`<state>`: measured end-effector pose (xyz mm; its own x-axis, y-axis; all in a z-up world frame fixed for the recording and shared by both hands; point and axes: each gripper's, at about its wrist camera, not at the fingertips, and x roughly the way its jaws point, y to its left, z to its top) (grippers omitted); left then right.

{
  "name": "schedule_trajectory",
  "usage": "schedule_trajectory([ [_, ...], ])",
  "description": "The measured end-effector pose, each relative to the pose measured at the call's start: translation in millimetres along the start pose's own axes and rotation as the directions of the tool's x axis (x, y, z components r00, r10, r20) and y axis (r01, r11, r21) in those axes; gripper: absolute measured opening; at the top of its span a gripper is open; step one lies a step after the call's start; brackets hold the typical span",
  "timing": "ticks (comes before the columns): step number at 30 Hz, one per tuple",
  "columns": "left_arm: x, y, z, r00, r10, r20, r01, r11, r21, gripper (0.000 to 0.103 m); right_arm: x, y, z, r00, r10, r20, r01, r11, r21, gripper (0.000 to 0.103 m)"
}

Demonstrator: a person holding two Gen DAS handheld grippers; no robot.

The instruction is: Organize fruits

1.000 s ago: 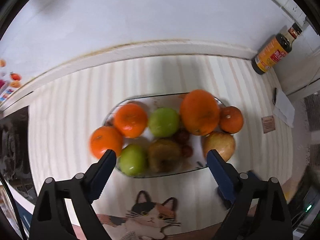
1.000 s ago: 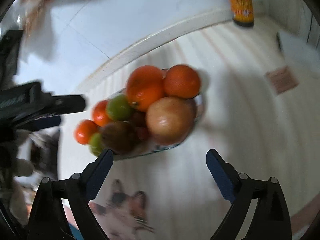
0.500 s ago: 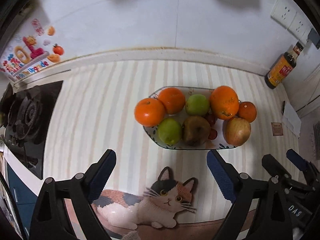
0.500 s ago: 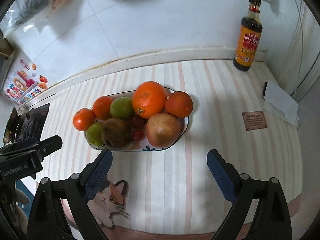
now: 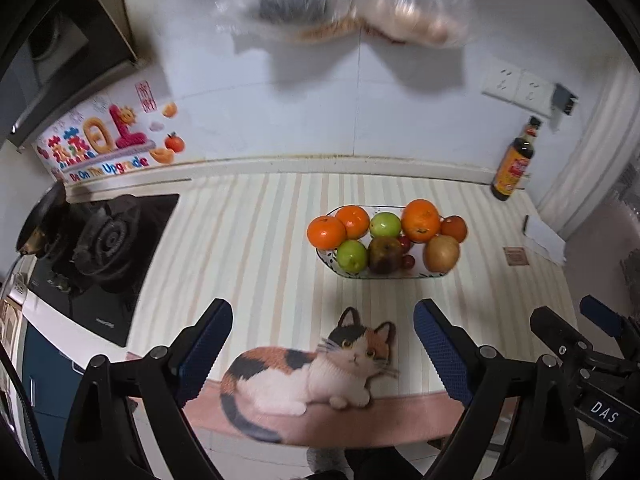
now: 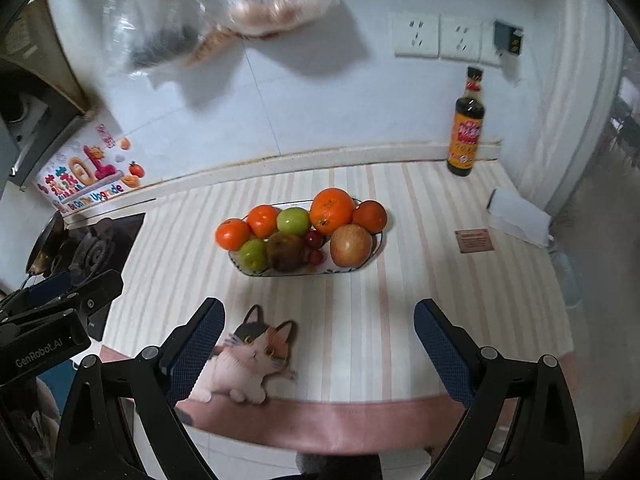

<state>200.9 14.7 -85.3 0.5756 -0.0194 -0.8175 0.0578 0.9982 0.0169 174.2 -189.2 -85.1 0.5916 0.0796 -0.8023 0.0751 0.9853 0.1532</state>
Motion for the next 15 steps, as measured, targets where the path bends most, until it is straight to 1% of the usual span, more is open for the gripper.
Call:
schedule_trajectory([
  [2, -23.5, 3.6, -11.5, 1.000, -0.006, 0.031, 0.006, 1.000, 0.012, 0.093, -25.6, 6.5, -11.6, 1.000, -0.009, 0.023, 0.009, 1.000, -0.003, 0.098],
  [8, -79.3, 9.6, -40.7, 0.996, -0.014, 0.087, 0.014, 1.000, 0.011, 0.093, -98.1, 19.9, -41.3, 0.995, -0.023, 0.097, 0.024, 1.000, -0.012, 0.100],
  [11, -100.6, 10.3, -51.4, 0.994, -0.014, 0.111, 0.014, 1.000, 0.003, 0.093, -131.6, 22.5, -53.6, 0.991, -0.016, 0.132, 0.019, 1.000, -0.021, 0.100],
  [15, -124.6, 6.4, -62.0, 0.990, -0.009, 0.143, 0.009, 1.000, 0.002, 0.093, -162.7, 22.0, -64.3, 0.986, -0.013, 0.168, 0.020, 0.999, -0.039, 0.100],
])
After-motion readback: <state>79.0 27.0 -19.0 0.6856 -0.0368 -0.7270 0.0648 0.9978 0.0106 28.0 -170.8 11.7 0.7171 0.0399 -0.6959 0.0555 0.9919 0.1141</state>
